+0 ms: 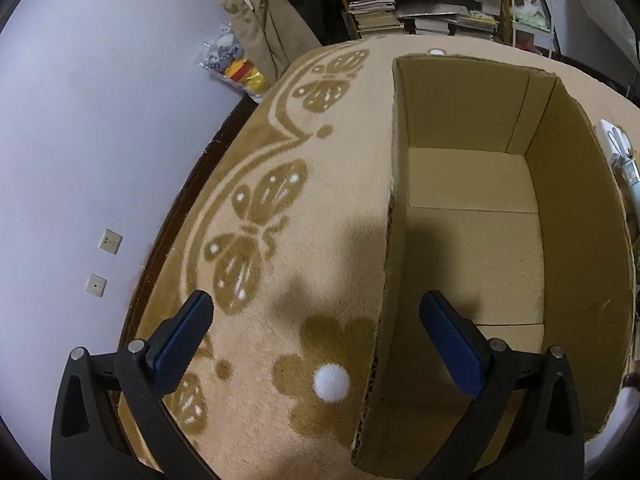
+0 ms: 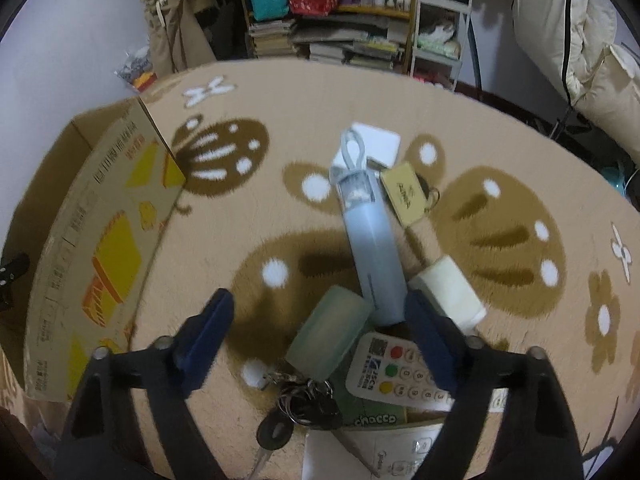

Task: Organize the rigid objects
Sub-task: 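Grasp the cardboard box wall with the left tool while the right tool approaches the pile, then grasp the green coin purse with the right tool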

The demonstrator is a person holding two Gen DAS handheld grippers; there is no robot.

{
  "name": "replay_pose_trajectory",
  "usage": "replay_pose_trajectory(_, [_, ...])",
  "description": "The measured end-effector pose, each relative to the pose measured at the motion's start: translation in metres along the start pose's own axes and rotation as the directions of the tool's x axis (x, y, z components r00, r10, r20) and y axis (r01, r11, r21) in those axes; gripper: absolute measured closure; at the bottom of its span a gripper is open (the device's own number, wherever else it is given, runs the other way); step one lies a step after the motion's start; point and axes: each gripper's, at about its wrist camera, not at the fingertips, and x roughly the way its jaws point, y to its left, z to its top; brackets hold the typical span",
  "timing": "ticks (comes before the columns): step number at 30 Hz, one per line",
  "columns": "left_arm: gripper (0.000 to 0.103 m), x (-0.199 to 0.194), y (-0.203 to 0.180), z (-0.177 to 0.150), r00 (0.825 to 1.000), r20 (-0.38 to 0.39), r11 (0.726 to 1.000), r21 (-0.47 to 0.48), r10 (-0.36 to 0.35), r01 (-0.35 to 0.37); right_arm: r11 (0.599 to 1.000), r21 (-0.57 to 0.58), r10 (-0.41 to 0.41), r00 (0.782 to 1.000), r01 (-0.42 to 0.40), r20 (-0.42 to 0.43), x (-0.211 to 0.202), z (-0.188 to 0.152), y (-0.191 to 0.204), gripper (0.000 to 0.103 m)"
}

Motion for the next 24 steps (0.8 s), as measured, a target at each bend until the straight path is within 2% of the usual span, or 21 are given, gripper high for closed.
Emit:
replay_pose_trajectory(1, [0.006, 0.002, -0.001, 0.000, 1.000, -0.006, 1.000, 0.001, -0.011, 0.011, 1.000, 0.005, 0.001, 1.000, -0.001, -0.013, 0.002, -0.001, -0.001, 0.026])
replay_pose_trajectory(4, [0.010, 0.008, -0.004, 0.000, 1.000, -0.011, 1.000, 0.013, -0.020, 0.020, 1.000, 0.021, 0.010, 0.999, -0.009, -0.046, 0.009, -0.004, -0.002, 0.028])
replay_pose_trajectory(7, [0.020, 0.014, -0.010, 0.000, 0.999, -0.017, 0.999, 0.030, -0.035, 0.036, 0.999, 0.033, 0.012, 0.997, -0.009, -0.077, 0.015, -0.007, -0.003, 0.040])
replay_pose_trajectory(15, [0.061, 0.036, -0.014, -0.003, 0.989, -0.096, 0.994, 0.006, -0.108, 0.110, 0.999, 0.037, -0.034, 0.996, 0.038, -0.088, 0.017, -0.009, -0.004, 0.060])
replay_pose_trajectory(17, [0.072, 0.036, -0.014, -0.002, 0.984, -0.103, 0.989, -0.006, -0.147, 0.148, 0.999, 0.038, -0.028, 0.996, 0.031, -0.081, 0.017, -0.009, -0.003, 0.073])
replay_pose_trajectory(21, [0.089, 0.034, -0.020, -0.002, 0.979, -0.103, 0.984, 0.001, -0.178, 0.179, 0.999, 0.037, -0.010, 0.998, 0.012, -0.060, 0.014, -0.008, -0.002, 0.074])
replay_pose_trajectory(24, [0.090, 0.032, -0.023, -0.002, 0.978, -0.100, 0.983, 0.005, -0.181, 0.182, 0.999, 0.028, -0.024, 0.999, 0.025, -0.024, 0.009, -0.007, 0.000, 0.074])
